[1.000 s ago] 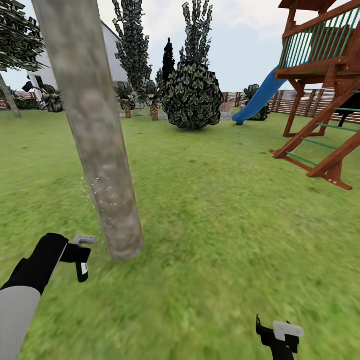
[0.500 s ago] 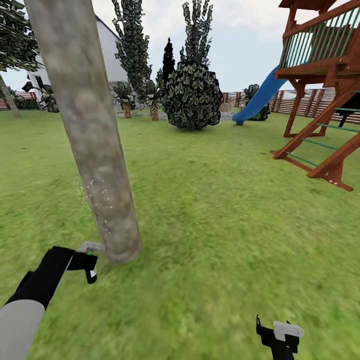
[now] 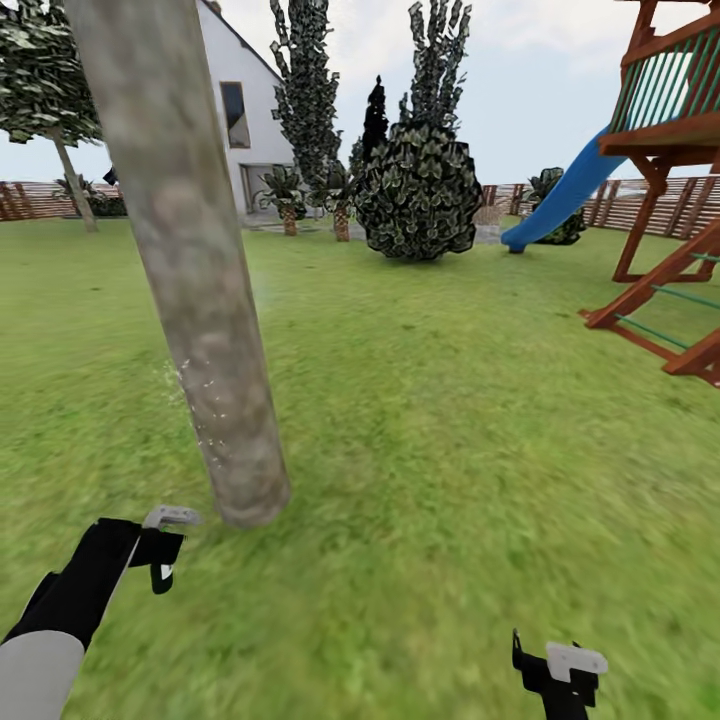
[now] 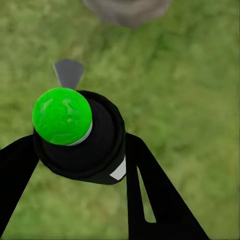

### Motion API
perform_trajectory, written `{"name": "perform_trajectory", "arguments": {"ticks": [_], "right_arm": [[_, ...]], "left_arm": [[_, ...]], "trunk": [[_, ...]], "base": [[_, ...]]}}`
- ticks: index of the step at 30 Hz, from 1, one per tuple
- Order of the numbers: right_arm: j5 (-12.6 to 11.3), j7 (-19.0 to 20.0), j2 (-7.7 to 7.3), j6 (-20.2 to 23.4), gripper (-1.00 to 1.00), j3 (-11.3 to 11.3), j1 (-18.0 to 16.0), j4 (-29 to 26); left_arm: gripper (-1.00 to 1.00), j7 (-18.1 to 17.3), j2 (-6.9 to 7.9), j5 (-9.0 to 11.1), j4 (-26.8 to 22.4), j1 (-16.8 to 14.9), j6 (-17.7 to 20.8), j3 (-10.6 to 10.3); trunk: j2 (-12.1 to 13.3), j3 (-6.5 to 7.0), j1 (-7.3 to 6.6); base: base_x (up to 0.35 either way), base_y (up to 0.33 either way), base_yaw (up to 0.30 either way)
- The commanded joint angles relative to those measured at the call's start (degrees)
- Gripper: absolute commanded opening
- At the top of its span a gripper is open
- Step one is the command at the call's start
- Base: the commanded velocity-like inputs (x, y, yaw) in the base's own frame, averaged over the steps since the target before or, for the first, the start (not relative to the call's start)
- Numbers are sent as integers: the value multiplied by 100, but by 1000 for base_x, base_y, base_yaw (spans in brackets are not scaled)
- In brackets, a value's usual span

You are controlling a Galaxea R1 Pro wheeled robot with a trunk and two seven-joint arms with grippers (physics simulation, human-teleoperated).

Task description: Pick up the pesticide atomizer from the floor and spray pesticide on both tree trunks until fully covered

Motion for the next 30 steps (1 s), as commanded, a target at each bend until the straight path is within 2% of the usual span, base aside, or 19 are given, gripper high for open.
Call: {"name": "perform_trajectory", "arguments": {"ticks": [1,3,6,15,20,26,30], "right_arm": [[-4,0,-1,0,100,0,0,-1],[-7,0,-2,0,100,0,0,0],[-8,0,-2,0,100,0,0,0],[-8,0,-2,0,100,0,0,-1],[-8,0,-2,0,100,0,0,-1],[-8,0,-2,0,100,0,0,0],[-8,0,-2,-1,100,0,0,0]], "left_arm": [[-100,9,-12,8,-1,0,1,-5],[-100,19,-102,7,10,0,1,-14],[-100,22,-141,6,55,2,-3,-16],[-100,23,-148,6,97,9,-5,-11],[-100,23,-192,15,109,10,-8,-11],[-100,23,-210,12,109,12,-6,-11],[-100,29,-218,6,109,12,-4,-11]], "trunk": [[0,0,0],[0,0,0],[0,0,0],[0,0,0],[0,0,0],[0,0,0],[0,0,0]], "base": [[190,-234,154],[185,-234,38],[157,-240,7],[56,-265,13],[32,-274,244],[198,-224,275],[227,-204,73]]}}
